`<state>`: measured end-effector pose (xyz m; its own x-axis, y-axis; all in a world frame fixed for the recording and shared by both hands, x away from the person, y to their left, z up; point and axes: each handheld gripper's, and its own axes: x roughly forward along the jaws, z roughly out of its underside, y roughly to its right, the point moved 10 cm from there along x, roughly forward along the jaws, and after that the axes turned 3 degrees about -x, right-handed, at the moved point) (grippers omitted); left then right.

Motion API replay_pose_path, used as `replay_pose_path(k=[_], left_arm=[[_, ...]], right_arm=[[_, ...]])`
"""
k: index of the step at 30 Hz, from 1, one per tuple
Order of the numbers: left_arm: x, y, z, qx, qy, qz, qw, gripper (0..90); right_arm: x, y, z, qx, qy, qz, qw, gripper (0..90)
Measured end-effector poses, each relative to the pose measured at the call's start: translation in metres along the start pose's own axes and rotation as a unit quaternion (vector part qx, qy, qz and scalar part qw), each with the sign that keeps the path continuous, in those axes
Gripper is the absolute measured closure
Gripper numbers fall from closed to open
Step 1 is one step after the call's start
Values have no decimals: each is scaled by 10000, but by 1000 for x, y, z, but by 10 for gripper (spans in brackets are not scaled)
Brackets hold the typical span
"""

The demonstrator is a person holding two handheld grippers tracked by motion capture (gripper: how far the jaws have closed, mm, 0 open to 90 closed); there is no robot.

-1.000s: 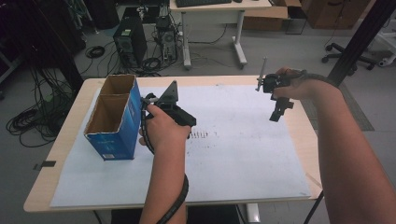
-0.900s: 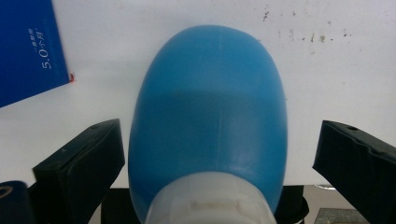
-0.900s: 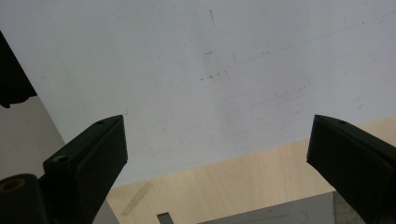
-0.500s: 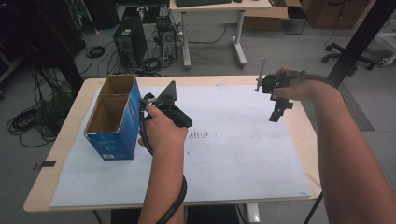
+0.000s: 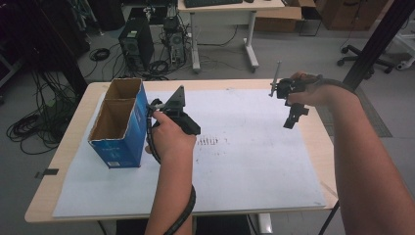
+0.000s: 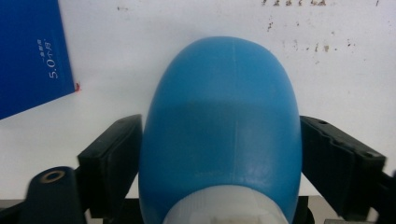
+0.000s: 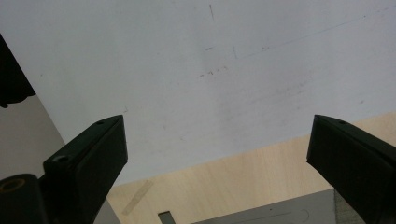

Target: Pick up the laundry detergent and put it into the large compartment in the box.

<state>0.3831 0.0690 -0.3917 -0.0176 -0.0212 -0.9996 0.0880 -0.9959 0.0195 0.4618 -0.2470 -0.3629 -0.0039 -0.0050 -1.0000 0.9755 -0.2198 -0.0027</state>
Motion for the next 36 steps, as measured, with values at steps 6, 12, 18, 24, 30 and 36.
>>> replay_pose_path(k=[6,12,18,24,30,36], left_arm=[[2,1,-1,-34,-12,59,10000,236],[2,1,0,-33,-42,96,9999,273],[3,0,1,-10,-71,19,10000,313],[2,-3,1,-16,-77,-36,10000,353],[3,-3,1,6,-95,-33,9999,372],[3,-2,1,54,-161,-41,9998,380]], right_arm=[[1,0,0,-4,-8,-15,10000,50],[3,1,0,1,-28,-30,10000,50],[5,0,-1,2,-34,-46,10000,50],[6,-1,-1,0,-65,-43,10000,50],[6,-1,-1,7,-74,-51,10000,50],[5,-1,0,21,-85,-43,10000,50]])
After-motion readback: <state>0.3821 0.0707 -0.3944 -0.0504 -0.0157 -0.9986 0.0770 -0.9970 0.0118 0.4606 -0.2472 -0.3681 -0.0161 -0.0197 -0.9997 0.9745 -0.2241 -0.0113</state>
